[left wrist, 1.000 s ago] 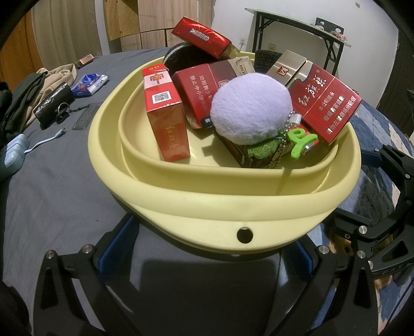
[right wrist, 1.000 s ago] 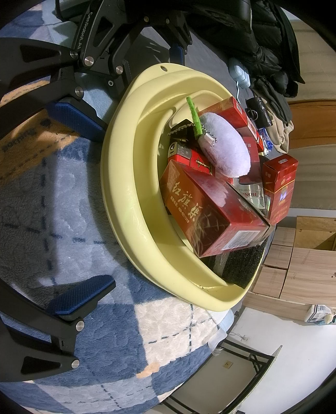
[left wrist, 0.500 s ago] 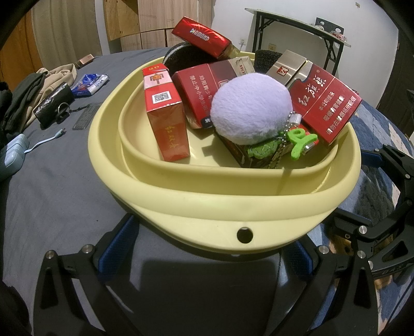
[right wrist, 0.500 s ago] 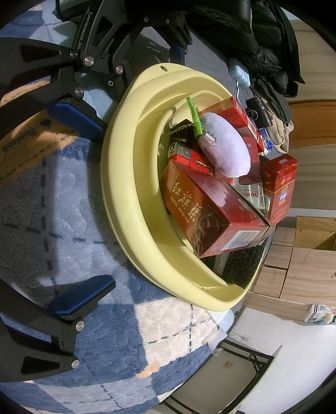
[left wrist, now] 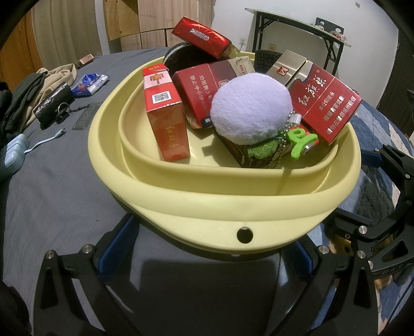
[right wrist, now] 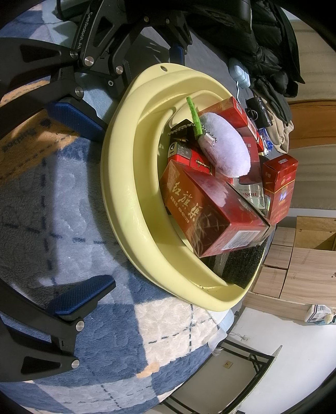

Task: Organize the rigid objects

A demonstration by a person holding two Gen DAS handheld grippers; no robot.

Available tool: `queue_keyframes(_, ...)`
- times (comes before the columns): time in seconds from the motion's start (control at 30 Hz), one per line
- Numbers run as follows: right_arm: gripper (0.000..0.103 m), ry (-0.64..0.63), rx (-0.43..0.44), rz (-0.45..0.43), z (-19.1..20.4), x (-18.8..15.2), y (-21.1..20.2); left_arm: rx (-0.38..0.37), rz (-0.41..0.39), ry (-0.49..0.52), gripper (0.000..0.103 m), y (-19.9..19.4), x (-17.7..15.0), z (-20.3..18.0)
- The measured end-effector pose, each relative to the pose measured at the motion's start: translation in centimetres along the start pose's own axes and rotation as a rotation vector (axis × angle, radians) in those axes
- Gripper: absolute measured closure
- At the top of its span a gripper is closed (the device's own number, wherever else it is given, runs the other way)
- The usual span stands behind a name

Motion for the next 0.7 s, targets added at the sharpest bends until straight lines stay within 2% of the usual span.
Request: queue_keyframes(0.7, 0.000, 0.000, 0.000, 0.000, 0.00, -0.01, -0.02, 0.000, 0.000, 0.000, 0.000, 0.00, 0.00, 0.00)
Point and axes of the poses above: each gripper's, at about its wrist camera, not at the fingertips, and y roughly the way its jaws point, z to its left, x to its top, the point moved 10 cm from there along y, roughly the way its jaws point, and after that the axes turned 13 degrees about -x, right-handed, at the moved point
